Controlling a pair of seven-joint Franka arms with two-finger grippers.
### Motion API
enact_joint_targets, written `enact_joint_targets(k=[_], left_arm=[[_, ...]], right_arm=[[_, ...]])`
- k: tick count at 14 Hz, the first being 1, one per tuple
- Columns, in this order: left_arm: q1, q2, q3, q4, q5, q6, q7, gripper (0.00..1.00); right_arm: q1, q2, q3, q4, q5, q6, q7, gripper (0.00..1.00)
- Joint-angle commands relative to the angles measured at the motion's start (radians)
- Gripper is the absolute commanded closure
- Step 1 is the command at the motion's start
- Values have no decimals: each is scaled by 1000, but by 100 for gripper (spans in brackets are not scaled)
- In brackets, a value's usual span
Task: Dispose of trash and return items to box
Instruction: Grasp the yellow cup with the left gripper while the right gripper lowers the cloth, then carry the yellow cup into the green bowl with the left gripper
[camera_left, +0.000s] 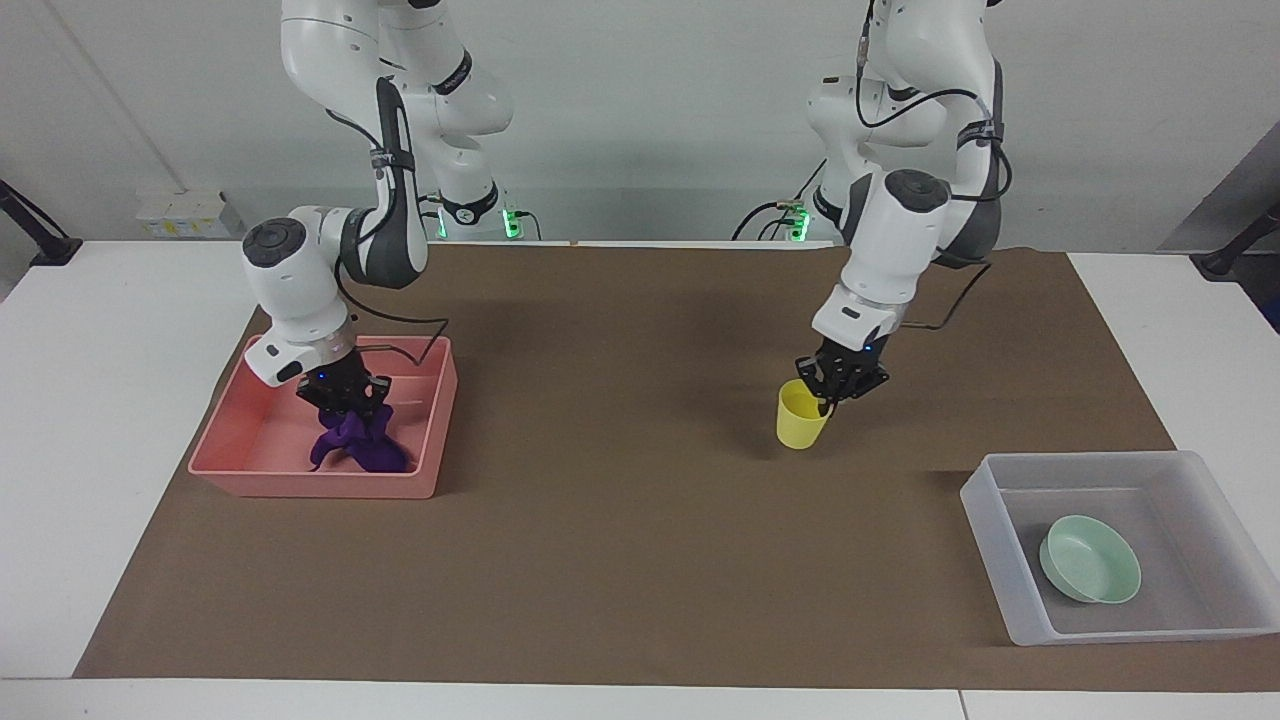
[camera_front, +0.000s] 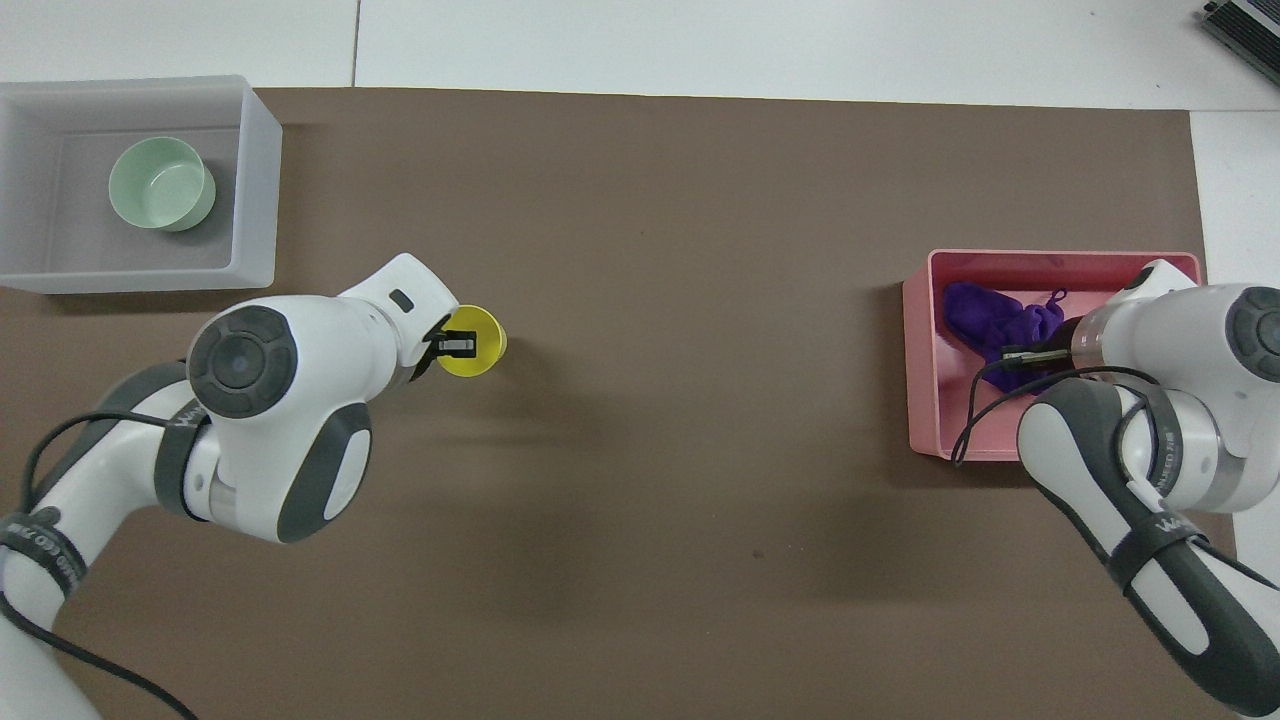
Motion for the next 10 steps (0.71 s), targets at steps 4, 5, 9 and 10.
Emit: enact_joint_targets(k=[4, 5, 9, 10], left_arm=[[209, 160, -11, 348, 17, -257, 160, 100], [239, 192, -13, 391, 17, -271, 173, 100], [331, 317, -17, 583, 13, -372, 263, 100], [355, 369, -19, 656, 6, -404, 298, 100]], right_arm=[[-16, 0, 12, -12, 22, 26, -29, 68], [-16, 0, 12, -12, 22, 24, -24, 16], [-16, -1, 12, -7, 22, 20, -24, 0], [-14, -7, 12, -3, 22, 14, -24, 0]])
